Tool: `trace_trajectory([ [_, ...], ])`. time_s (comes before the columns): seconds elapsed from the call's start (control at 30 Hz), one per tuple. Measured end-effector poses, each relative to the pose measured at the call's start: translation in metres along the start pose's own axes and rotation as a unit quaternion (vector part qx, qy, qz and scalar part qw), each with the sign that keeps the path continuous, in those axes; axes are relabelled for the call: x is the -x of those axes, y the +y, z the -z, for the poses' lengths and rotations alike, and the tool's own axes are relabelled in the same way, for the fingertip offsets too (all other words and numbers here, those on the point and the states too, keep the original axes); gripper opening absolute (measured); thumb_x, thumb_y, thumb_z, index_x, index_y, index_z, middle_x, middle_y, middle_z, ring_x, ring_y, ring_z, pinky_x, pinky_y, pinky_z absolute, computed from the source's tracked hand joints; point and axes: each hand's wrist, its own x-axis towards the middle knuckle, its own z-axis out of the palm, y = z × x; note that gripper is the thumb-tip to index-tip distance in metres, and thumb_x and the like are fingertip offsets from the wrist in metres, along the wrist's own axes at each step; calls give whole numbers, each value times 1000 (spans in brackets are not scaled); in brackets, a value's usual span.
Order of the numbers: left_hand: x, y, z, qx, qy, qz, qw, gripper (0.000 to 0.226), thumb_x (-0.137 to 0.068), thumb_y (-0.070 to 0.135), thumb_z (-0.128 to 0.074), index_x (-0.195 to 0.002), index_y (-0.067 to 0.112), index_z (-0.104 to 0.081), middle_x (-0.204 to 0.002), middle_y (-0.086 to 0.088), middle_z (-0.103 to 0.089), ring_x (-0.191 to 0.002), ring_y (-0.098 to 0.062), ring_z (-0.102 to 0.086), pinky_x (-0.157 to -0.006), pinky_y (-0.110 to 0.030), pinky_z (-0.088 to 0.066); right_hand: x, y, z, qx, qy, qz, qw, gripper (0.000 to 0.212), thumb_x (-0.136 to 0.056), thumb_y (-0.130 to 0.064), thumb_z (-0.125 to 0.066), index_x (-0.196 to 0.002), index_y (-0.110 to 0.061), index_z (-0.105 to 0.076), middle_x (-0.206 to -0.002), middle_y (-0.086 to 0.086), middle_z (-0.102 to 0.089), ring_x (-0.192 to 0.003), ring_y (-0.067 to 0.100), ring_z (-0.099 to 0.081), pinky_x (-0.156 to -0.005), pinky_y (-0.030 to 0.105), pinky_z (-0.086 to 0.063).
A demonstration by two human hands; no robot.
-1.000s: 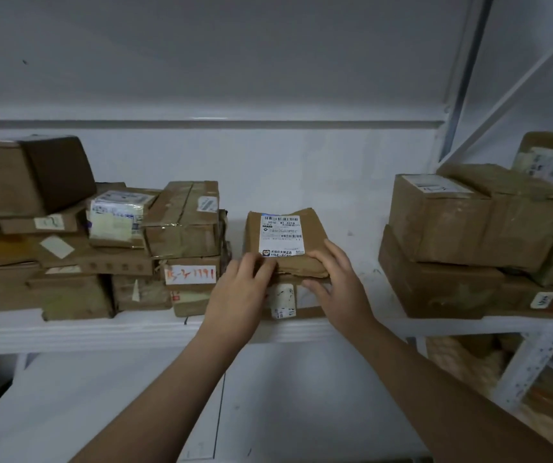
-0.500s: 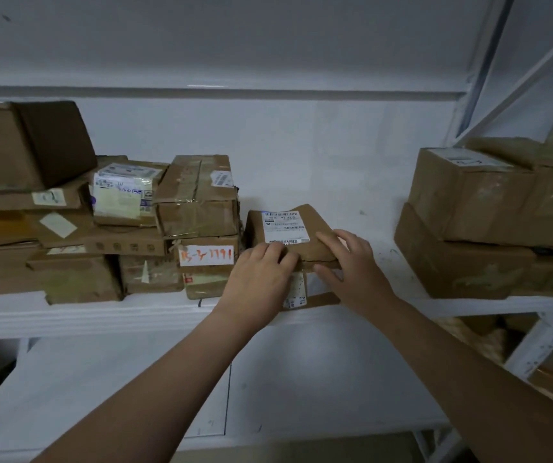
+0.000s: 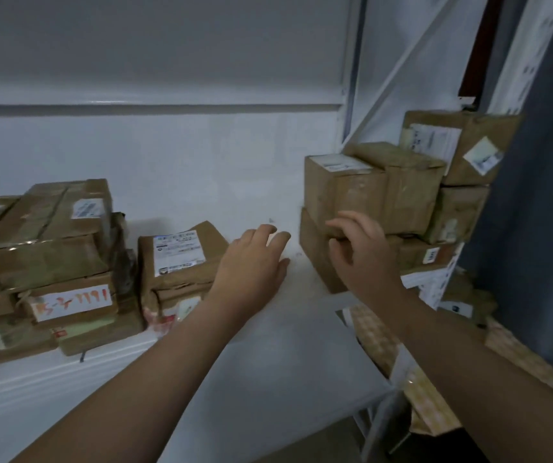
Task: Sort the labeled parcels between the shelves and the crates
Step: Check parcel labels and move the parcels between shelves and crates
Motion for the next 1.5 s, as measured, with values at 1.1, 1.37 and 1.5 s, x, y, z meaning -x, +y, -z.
trace_trajectory([
  [1.1,-64,110,-29,483,155,134,851,19,-90,34,-60,-100,30,-44,-118,13,-58,-107,3,-56,-87,-31,-52,-28,75,36,-395,-12,-203,896,8,-94,-38,-55,-96,-34,-48,-97,-10,-62,-85,0,-63,-71,19,-52],
  [1.37,-52,111,-27,609,106,213,757,49,-90,32,-61,-135,29,-43,-128,11,-57,-118,-8,-54,-93,-24,-50,-6,73,33,-433,5,-182,883,14,-95,-27,-55,-106,-28,-46,-101,-11,-64,-89,-8,-62,-70,8,-47],
  [1.5,-36,102,-18,622,110,192,751,47,-86,29,-67,-125,41,-44,-127,6,-59,-118,-11,-55,-96,-33,-49,-2,56,34,-441,28,-176,879,2,-97,-36,-48,-98,-35,-49,-92,-16,-64,-82,-10,-61,-65,7,-46],
])
